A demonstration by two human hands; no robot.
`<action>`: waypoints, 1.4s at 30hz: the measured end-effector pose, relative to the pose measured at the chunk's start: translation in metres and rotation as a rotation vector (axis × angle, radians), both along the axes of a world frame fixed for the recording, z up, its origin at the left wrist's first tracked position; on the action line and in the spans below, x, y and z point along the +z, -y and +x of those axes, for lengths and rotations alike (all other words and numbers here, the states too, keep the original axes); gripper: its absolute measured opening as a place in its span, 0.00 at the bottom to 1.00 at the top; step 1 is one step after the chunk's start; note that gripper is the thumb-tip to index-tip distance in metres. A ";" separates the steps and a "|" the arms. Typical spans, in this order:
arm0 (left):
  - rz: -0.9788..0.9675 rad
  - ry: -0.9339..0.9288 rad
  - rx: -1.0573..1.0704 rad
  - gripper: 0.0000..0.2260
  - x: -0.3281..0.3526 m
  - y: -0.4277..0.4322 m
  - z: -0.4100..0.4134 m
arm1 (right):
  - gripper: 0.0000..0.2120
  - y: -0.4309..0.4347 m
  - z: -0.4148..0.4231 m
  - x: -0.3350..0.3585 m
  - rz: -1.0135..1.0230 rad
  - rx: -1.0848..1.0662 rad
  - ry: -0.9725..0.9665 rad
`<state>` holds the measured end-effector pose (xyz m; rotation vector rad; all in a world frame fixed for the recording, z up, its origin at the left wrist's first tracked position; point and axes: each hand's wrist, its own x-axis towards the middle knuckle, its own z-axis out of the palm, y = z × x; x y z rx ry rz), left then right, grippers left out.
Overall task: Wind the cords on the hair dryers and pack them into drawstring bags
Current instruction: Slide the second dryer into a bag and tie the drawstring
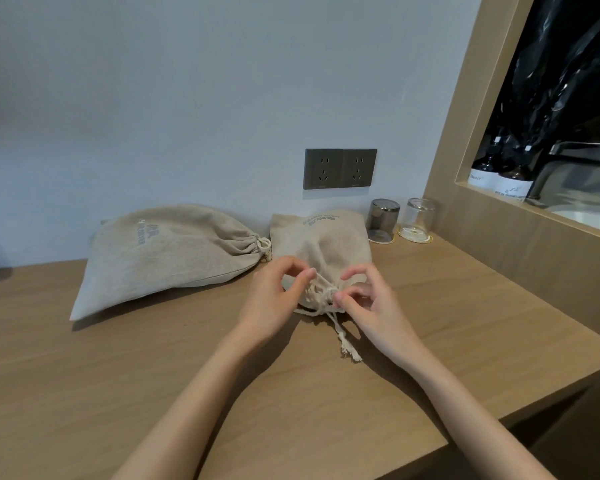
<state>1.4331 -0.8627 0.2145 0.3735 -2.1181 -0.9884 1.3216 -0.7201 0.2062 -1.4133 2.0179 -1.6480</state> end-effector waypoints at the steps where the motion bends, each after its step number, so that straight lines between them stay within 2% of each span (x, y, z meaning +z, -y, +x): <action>1: 0.014 0.001 0.015 0.05 -0.001 0.000 0.000 | 0.06 0.000 0.001 -0.002 0.013 -0.013 -0.089; 4: 0.047 0.039 0.040 0.04 -0.008 0.004 0.000 | 0.06 0.001 0.004 -0.009 0.053 -0.068 -0.362; 6: 0.065 0.073 -0.008 0.05 -0.012 0.008 -0.002 | 0.06 0.003 0.005 -0.011 0.064 -0.106 -0.398; 11: -0.044 0.175 -0.184 0.15 -0.009 -0.001 -0.004 | 0.04 0.001 0.001 -0.011 0.004 -0.207 -0.316; 14: -0.188 0.289 -0.133 0.20 -0.009 -0.007 -0.003 | 0.02 -0.003 0.000 -0.010 -0.042 -0.223 -0.257; 17: -0.364 0.246 -0.058 0.17 -0.012 -0.012 -0.005 | 0.06 -0.004 0.000 -0.008 -0.119 -0.209 -0.153; 21: -0.337 0.158 -0.012 0.07 -0.009 -0.018 -0.006 | 0.10 -0.004 0.001 -0.006 -0.162 -0.145 -0.074; 24: -0.319 0.121 -0.034 0.03 -0.006 -0.022 -0.005 | 0.11 -0.006 0.003 -0.005 -0.157 -0.141 -0.084; 30: -0.295 0.036 -0.048 0.03 0.004 -0.024 -0.003 | 0.10 -0.006 0.002 -0.005 -0.146 -0.190 -0.128; 35: -0.232 0.083 -0.165 0.02 0.007 -0.013 0.000 | 0.09 -0.005 0.002 -0.009 -0.139 -0.186 -0.169; 39: -0.059 0.046 -0.249 0.03 0.009 -0.005 -0.001 | 0.08 -0.002 0.002 -0.011 -0.114 -0.191 -0.151; 42: -0.006 0.040 -0.167 0.04 0.005 0.003 -0.002 | 0.09 -0.001 0.004 -0.011 -0.092 -0.154 -0.179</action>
